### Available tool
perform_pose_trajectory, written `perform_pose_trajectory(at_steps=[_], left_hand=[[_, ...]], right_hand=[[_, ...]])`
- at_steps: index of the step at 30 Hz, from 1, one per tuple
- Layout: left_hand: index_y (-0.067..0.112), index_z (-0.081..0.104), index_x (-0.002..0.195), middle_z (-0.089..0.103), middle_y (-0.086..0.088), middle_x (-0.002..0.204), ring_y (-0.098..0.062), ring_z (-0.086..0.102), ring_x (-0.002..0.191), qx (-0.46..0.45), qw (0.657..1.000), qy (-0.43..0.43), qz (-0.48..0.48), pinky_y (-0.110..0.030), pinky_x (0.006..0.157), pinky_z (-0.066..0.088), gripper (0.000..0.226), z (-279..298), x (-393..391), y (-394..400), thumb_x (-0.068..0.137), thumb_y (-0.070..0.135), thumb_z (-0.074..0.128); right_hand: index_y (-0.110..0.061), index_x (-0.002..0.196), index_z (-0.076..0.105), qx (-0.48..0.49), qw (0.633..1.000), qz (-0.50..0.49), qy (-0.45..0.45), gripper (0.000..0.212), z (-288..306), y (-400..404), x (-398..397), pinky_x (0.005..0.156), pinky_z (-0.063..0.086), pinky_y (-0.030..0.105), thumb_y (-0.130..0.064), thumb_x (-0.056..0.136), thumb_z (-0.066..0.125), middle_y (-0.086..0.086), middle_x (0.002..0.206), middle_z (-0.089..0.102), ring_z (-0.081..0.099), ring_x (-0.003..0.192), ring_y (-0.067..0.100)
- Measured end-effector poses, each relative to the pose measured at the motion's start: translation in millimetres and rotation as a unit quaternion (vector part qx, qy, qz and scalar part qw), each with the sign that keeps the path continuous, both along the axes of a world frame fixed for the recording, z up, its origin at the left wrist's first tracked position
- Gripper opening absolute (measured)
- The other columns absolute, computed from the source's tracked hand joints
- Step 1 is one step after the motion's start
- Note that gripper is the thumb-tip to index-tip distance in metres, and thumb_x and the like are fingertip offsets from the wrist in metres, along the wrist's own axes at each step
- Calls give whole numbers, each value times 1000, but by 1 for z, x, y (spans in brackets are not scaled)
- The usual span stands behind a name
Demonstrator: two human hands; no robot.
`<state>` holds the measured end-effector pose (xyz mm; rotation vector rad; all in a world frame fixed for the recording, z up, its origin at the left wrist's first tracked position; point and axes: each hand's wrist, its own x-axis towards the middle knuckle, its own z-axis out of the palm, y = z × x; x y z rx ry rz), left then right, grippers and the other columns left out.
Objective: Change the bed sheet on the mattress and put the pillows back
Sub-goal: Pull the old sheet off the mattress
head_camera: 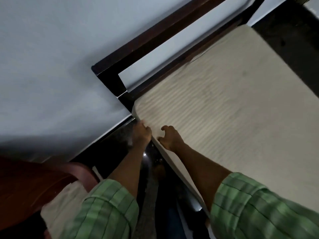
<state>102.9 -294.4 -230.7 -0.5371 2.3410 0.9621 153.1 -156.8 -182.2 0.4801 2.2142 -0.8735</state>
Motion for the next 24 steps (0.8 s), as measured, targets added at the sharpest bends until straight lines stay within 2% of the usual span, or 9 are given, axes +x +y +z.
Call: perform_pose_trajectory(at_steps=[3, 7, 11, 13, 15, 18, 21, 22, 24], left_hand=[[6, 60, 130, 62, -21, 131, -36, 60, 121, -10, 999, 24, 28, -43, 99, 50, 44, -61, -22, -12, 89, 21, 64], [-6, 50, 141, 55, -22, 142, -33, 54, 130, 42, 989, 36, 136, -31, 103, 39, 46, -112, -36, -18, 103, 18, 57], [-10, 63, 118, 65, -13, 94, -5, 64, 71, 173, 947, 12, 270, -25, 67, 51, 21, -152, -32, -20, 103, 3, 54], [-9, 64, 118, 66, -15, 88, -8, 61, 59, 216, 926, -19, 308, -22, 52, 49, 23, -162, -30, -20, 103, 6, 55], [-6, 62, 118, 63, -16, 86, -9, 58, 55, 233, 915, -22, 328, -19, 47, 46, 22, -160, -31, -18, 105, 7, 51], [7, 62, 104, 64, -14, 90, -21, 59, 73, 262, 895, -2, 360, -26, 59, 51, 12, -158, -37, -15, 107, 10, 51], [15, 62, 103, 69, -14, 105, -27, 63, 95, 279, 877, 13, 391, -42, 86, 56, 11, -163, -46, -18, 103, 6, 57], [15, 64, 108, 69, -14, 109, -26, 63, 97, 275, 876, 23, 396, -41, 89, 56, 14, -164, -51, -20, 101, 4, 59], [7, 67, 111, 68, -13, 104, -22, 63, 89, 247, 888, 26, 388, -28, 78, 57, 20, -172, -61, -24, 96, -5, 60]], right_hand=[[-13, 149, 43, -10, 1000, -2, -5, 62, -54, -17, -27, 111, 41, 41, -36, 96, 64, 10, 150, 44, 45, 136, 29], [-16, 133, 54, 66, 997, 0, 47, 54, -110, -38, -36, 99, 46, 42, -41, 88, 69, 5, 137, 49, 46, 128, 28], [-15, 130, 52, 171, 979, 37, 102, 66, -136, -54, -44, 95, 41, 46, -63, 85, 60, 7, 130, 53, 46, 122, 31], [-15, 129, 54, 199, 974, 39, 99, 68, -140, -58, -52, 97, 39, 47, -69, 87, 51, 9, 129, 56, 47, 120, 31], [-15, 124, 58, 218, 971, 24, 92, 66, -141, -63, -58, 96, 40, 46, -69, 88, 48, 10, 125, 58, 50, 118, 31], [-14, 113, 60, 192, 974, -22, 117, 48, -137, -72, -50, 91, 45, 46, -55, 89, 53, 10, 117, 61, 53, 114, 32], [-15, 110, 55, 137, 981, -48, 130, 34, -138, -82, -27, 85, 49, 42, -41, 88, 58, 9, 115, 61, 56, 114, 32], [-16, 112, 52, 124, 982, -57, 127, 37, -140, -84, -23, 85, 50, 41, -41, 86, 62, 8, 115, 61, 56, 114, 31], [-16, 114, 50, 107, 987, -55, 105, 47, -147, -84, -27, 87, 49, 40, -44, 82, 71, 10, 118, 62, 57, 115, 32]])
